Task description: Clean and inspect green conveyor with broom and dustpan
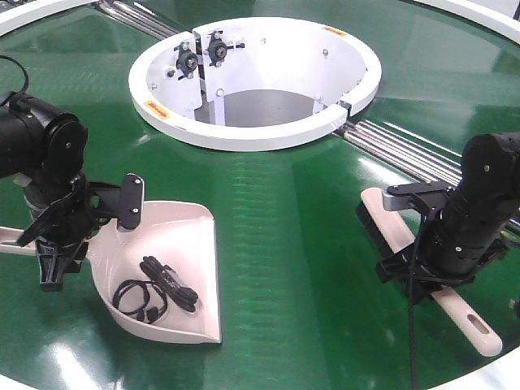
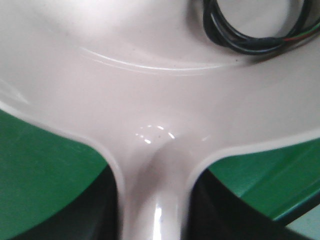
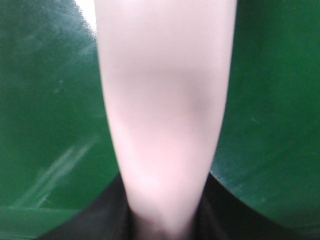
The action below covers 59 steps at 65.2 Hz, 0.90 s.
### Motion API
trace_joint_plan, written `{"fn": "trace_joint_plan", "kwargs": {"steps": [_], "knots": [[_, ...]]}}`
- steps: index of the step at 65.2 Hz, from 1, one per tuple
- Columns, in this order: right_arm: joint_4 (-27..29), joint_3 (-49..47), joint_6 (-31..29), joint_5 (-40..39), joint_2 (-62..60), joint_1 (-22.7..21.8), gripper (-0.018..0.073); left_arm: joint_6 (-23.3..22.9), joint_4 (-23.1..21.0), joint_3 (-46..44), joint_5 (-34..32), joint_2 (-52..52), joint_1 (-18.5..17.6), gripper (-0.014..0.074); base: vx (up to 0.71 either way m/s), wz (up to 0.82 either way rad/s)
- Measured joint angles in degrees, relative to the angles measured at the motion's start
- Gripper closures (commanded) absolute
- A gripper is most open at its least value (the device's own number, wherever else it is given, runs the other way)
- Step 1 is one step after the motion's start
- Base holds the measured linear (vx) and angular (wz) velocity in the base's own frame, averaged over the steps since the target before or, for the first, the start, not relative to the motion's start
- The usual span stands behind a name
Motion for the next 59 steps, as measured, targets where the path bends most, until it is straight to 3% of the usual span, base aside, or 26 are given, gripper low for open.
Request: {"fn": "trace_joint_plan", "kwargs": {"steps": [18,27,34,59], "knots": [[0.0,0.0,0.0,0.0,0.0,0.0,0.0529,-0.6,-0.8,0.0,0.7,0.0,0.0,0.0131,0.00,0.00],[-0.5,0.0,0.1,0.2,0.0,0.0,0.0501,-2.1,-1.5,0.0,1.5,0.0,0.0,0.0024,0.00,0.00],[-1.5,0.0,0.2,-0.1,0.0,0.0,0.0458,-2.6,-2.2,0.0,1.7,-0.4,0.0,-0.0004,0.00,0.00],[-2.1,0.0,0.2,-1.8,0.0,0.0,0.0183,-2.8,-5.9,0.0,2.1,-3.8,0.0,0.0021,0.00,0.00]]}}
